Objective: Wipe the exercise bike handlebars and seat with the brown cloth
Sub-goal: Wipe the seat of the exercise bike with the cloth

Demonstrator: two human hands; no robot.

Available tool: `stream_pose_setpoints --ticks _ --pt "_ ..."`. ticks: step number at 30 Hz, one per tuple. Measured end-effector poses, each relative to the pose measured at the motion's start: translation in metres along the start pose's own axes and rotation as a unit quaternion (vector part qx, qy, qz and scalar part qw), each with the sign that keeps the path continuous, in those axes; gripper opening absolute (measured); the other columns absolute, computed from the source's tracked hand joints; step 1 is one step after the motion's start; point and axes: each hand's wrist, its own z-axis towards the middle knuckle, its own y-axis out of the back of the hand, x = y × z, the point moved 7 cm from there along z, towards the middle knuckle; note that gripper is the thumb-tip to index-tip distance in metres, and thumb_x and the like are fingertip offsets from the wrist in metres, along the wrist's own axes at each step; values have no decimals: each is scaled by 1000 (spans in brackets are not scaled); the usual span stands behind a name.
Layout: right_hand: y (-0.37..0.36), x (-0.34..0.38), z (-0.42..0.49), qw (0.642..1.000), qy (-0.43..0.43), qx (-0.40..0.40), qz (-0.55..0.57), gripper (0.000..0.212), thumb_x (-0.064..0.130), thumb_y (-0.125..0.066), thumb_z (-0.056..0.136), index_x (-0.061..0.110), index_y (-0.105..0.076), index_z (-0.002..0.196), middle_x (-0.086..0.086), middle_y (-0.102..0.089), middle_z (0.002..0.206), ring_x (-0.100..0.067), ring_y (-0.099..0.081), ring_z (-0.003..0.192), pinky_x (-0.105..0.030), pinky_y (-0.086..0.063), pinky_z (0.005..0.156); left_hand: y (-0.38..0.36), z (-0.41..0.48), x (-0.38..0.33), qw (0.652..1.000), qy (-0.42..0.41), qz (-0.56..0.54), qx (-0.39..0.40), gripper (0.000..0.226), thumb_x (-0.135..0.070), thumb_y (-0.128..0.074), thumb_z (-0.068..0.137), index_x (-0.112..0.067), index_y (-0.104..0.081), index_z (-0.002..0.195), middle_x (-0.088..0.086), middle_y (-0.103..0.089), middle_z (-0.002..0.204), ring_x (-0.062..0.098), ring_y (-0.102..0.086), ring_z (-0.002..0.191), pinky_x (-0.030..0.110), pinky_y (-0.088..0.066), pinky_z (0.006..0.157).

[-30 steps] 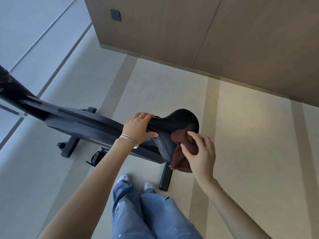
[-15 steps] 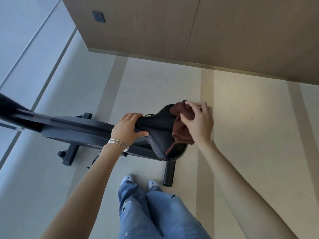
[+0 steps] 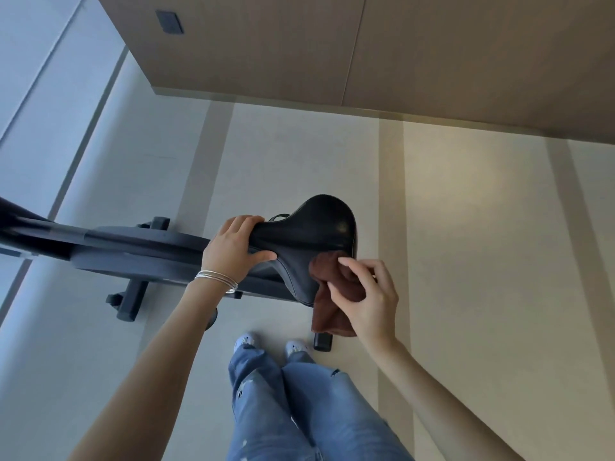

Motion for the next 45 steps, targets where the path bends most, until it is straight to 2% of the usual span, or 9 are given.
stream_pose_setpoints --ticks 5,10,17,20,27,31,34,40,45 --pt "7 9 -33 991 84 101 -10 39 19 -77 69 22 -68 106 2 -58 95 -14 -57 89 -24 -49 80 0 -1 -1 1000 3 -4 7 67 -50 -70 72 -19 -49 127 1 -53 130 25 -42 125 46 -46 93" --pt "23 -10 -4 997 -79 4 16 43 13 -80 71 17 -67 111 2 -55 96 -17 -56 91 -26 -46 88 1 -2 -2 1000 7 -13 6 67 -47 -72 72 -18 -49 128 2 -53 130 26 -41 126 46 -45 95" --pt "2 -9 54 996 -88 21 -28 38 22 -75 76 22 -65 112 -2 -57 101 -23 -54 96 -25 -44 80 -1 -3 -4 1000 4 -9 10 67 -46 -71 74 -17 -47 130 4 -52 132 28 -41 127 46 -42 99" --pt "-1 -2 55 997 -52 3 -50 36 22 -74 76 20 -65 112 -4 -58 100 -25 -54 94 -28 -46 77 0 -2 -3 1000 -1 -13 4 67 -45 -72 74 -16 -48 130 5 -52 132 28 -41 126 45 -42 100" --pt "0 14 -4 996 66 -12 -58 31 19 -73 77 16 -67 107 -9 -61 100 -24 -54 92 -30 -46 86 1 -6 -6 999 -43 11 -4 71 -43 -69 78 -10 -43 136 8 -48 139 28 -36 134 43 -34 110" --pt "-32 54 -23 958 225 73 -161 29 19 -68 77 18 -66 106 -6 -65 102 -21 -53 93 -26 -46 84 5 -17 11 999 -40 24 2 75 -22 -69 82 -10 -29 144 9 -36 149 27 -26 141 45 -34 112" --pt "-59 82 -15 931 283 101 -205 27 13 -70 74 16 -68 101 -7 -67 96 -24 -60 85 -29 -53 73 14 -36 34 1000 -10 18 -10 75 -11 -65 82 -12 -26 146 8 -32 152 25 -23 142 41 -35 110" --pt "-105 112 9 909 304 146 -245 30 10 -75 70 16 -68 98 -6 -67 94 -23 -61 81 -31 -53 65 18 -60 57 1000 7 6 9 73 -10 -63 84 -13 -24 146 4 -27 154 23 -24 141 38 -39 105" --pt "-106 118 23 939 259 115 -194 26 19 -71 77 16 -68 103 -6 -66 94 -24 -60 85 -33 -53 69 22 -57 51 1000 -21 3 17 74 -12 -63 84 -13 -22 147 4 -24 155 24 -26 140 37 -40 104"
